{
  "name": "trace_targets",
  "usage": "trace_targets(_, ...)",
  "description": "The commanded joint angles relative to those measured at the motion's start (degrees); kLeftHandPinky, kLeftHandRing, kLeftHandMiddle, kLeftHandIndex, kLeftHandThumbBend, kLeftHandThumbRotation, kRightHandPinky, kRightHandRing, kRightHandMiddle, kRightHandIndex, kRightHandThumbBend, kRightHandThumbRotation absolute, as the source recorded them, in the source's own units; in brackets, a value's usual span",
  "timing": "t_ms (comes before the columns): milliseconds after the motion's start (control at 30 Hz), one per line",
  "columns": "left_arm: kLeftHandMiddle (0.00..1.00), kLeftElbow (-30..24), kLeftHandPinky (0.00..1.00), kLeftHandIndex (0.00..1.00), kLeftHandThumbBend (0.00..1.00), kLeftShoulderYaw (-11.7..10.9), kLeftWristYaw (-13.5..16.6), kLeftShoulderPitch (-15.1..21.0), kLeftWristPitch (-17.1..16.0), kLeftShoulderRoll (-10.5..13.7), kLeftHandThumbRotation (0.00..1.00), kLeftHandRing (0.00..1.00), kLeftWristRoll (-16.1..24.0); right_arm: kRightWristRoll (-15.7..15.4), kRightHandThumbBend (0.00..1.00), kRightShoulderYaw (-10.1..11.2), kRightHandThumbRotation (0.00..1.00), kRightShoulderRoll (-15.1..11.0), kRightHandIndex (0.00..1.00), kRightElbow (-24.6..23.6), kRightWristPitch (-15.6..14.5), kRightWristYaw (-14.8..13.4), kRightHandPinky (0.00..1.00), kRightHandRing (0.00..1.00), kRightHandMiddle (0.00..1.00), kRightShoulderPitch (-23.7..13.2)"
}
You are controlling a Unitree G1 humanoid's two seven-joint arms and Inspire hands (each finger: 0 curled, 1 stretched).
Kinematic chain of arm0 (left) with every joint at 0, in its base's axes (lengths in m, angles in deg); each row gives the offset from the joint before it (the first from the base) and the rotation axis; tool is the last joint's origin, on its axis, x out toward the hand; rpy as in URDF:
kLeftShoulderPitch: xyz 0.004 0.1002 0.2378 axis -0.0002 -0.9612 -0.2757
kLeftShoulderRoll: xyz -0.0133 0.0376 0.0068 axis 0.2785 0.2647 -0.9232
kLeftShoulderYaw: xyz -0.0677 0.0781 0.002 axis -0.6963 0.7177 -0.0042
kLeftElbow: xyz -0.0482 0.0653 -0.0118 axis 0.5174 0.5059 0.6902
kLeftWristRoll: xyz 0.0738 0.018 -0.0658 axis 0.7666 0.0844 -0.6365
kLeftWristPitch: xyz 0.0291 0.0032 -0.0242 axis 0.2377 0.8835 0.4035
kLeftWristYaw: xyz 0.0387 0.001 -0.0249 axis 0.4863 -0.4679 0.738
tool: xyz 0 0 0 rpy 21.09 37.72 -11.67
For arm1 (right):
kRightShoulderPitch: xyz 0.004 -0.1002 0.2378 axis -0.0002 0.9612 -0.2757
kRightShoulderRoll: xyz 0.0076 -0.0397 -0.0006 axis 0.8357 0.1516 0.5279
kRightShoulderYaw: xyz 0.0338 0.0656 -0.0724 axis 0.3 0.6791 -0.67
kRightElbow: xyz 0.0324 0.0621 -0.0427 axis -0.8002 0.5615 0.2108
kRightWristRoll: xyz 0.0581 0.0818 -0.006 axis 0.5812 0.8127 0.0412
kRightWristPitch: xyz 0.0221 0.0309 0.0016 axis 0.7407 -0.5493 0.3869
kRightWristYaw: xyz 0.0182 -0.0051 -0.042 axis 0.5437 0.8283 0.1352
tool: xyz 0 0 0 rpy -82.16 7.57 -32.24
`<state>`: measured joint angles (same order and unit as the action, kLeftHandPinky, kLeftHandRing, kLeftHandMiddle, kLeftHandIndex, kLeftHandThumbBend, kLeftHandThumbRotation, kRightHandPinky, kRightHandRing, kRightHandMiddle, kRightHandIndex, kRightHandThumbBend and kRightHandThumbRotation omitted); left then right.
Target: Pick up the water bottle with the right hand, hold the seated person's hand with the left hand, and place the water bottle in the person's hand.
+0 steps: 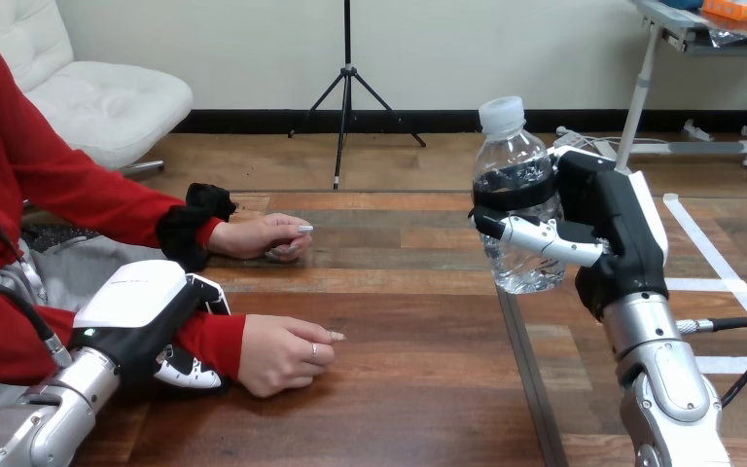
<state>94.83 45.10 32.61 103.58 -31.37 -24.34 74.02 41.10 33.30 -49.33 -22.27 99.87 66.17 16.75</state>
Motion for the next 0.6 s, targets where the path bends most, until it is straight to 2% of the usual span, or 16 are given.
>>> trace_targets(0, 0.45, -3.39, 0.38, 0.45, 0.76, 0.6, 0.15, 1.23, -1.61, -2.4, 0.11, 0.4, -0.71, 0.92, 0.63, 0.89, 0.0, 0.96, 0.18, 0.38, 2.1, -0.14, 0.02, 0.06, 0.13, -6.14)
trace_targets(333, 0.42, -4.01, 0.33, 0.42, 0.77, 0.19, 0.83, 1.01, -3.45, -2.15, 0.09, 0.36, -1.22, 1.15, 0.63, 0.97, 0.0, 1.38, 0.19, 1.06, 1.41, -0.24, 0.02, 0.07, 0.14, -6.47)
trace_targets(567, 0.4, -4.49, 0.3, 0.41, 0.77, 0.02, 0.92, 0.99, -4.13, -2.04, 0.07, 0.34, -1.36, 1.2, 0.63, 0.94, 0.0, 1.61, 0.2, 2.32, 2.38, 0.37, 0.03, 0.07, 0.15, -6.9)
